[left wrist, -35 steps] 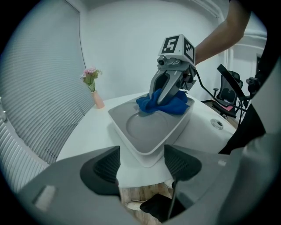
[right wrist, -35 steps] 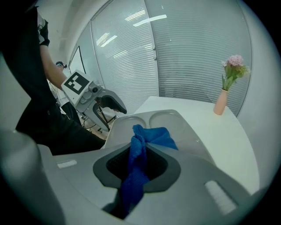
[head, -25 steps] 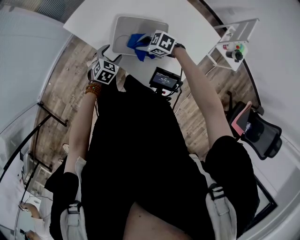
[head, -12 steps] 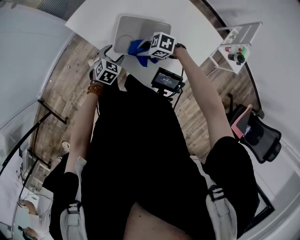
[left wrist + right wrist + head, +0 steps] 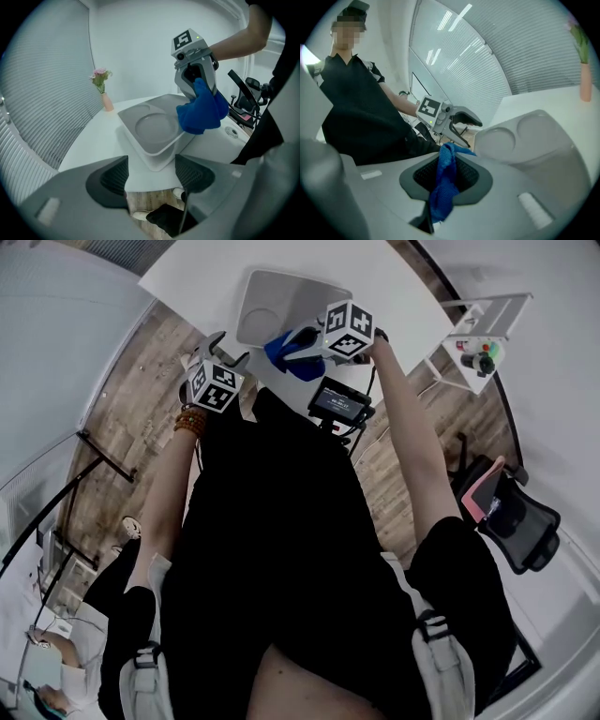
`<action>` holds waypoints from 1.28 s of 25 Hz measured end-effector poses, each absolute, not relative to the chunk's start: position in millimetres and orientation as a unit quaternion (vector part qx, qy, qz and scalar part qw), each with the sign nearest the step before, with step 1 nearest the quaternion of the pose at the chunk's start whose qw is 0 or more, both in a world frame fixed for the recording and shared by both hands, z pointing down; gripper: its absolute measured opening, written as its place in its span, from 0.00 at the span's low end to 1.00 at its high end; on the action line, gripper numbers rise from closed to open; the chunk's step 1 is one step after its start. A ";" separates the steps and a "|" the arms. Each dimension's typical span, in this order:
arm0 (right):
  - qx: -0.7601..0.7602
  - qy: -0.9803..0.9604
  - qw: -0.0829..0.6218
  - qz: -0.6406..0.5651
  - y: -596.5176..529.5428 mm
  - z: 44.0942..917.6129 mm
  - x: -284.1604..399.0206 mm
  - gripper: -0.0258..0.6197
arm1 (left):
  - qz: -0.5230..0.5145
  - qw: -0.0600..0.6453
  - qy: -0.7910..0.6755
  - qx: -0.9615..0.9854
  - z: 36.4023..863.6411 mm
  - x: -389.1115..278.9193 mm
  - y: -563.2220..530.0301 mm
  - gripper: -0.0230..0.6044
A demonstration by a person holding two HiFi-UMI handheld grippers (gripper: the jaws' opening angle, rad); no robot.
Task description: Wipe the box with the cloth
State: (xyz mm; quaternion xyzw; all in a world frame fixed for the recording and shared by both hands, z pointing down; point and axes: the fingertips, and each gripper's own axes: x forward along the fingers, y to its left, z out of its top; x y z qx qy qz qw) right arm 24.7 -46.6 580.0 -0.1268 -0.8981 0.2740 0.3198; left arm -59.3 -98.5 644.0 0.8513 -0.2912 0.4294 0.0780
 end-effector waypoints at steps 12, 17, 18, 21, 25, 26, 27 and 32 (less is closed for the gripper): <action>0.317 -0.912 0.253 0.054 -249.0 530.0 50.8 0.17 | 0.417 0.081 -0.307 0.852 639.0 -66.5 -106.0 0.54; 0.322 -0.867 0.380 0.011 -252.4 595.3 45.2 0.18 | 0.416 0.077 -0.304 0.854 634.8 -62.2 -109.2 0.54; 0.314 -0.864 0.395 0.012 -249.8 606.6 43.3 0.18 | 0.417 0.075 -0.302 0.854 634.7 -60.3 -109.0 0.54; 0.311 -0.864 0.394 0.032 -248.7 620.0 38.4 0.18 | 0.420 0.074 -0.299 0.854 634.6 -56.8 -109.2 0.54; 0.295 -0.872 0.382 0.074 -249.7 623.8 35.4 0.17 | 0.420 0.076 -0.296 0.855 635.7 -56.3 -109.4 0.54; 0.284 -0.875 0.384 0.076 -248.2 625.4 33.5 0.17 | 0.421 0.076 -0.294 0.855 636.1 -56.1 -109.3 0.54; 0.269 -0.880 0.384 0.078 -244.9 626.3 29.9 0.17 | 0.421 0.075 -0.293 0.855 636.5 -55.6 -109.1 0.54; 0.189 -0.895 0.395 0.084 -214.6 626.4 -1.0 0.17 | 0.421 0.076 -0.292 0.855 636.2 -54.7 -106.6 0.54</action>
